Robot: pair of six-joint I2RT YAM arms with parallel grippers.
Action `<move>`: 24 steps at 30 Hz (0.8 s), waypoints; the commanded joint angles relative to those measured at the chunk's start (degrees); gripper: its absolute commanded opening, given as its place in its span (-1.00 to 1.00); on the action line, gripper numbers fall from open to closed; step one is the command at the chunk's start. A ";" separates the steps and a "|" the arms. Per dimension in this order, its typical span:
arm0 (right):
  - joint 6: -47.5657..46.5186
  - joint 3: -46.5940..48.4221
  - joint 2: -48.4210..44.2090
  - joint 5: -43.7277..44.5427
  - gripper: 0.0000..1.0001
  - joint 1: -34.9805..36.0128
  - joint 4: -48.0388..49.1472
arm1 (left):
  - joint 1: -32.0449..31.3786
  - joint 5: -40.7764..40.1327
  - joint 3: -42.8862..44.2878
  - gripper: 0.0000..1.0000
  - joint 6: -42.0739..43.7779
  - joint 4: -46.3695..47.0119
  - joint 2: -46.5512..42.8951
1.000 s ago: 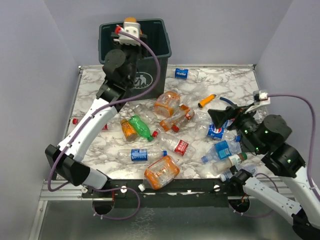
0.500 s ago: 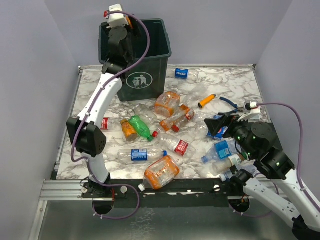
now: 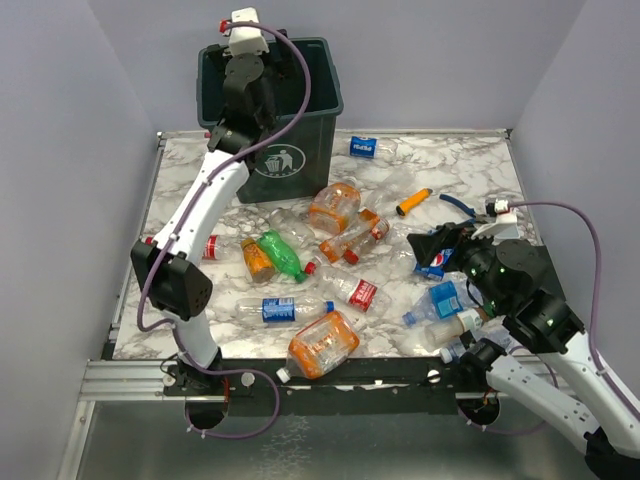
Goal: Put the plastic bottles in the bin
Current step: Place the plastic bottle in the trash bin, then pick up the plastic bottle at the center of the board.
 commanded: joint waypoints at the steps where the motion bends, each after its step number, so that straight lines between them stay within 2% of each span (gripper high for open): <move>1: -1.62 0.86 1.80 2.34 1.00 0.27 1.08 | -7.49 -3.55 -5.07 0.98 6.95 -0.29 -8.60; 5: -1.47 1.50 5.69 6.37 0.99 0.29 -0.46 | -17.50 -6.54 -15.24 0.98 12.82 -1.61 -15.18; 9: 0.54 1.13 10.79 10.05 0.99 0.28 -1.56 | -23.40 -6.48 -24.42 0.98 7.47 -7.93 -21.30; 14: 3.89 1.21 16.88 13.50 0.99 0.23 -4.07 | -23.86 -1.33 -36.35 0.98 -6.79 -13.32 -28.61; 17: 6.71 1.16 18.99 15.24 1.00 0.14 -5.50 | -23.97 1.28 -41.91 0.98 -11.62 -15.83 -31.73; 21: 12.49 -0.30 19.12 12.97 0.99 -1.43 -5.91 | -23.92 1.86 -48.97 0.98 -17.74 -16.20 -34.73; 24: 20.82 -3.31 18.32 7.95 1.00 -6.91 -5.83 | -23.90 -0.49 -52.59 0.98 -21.10 -16.00 -35.95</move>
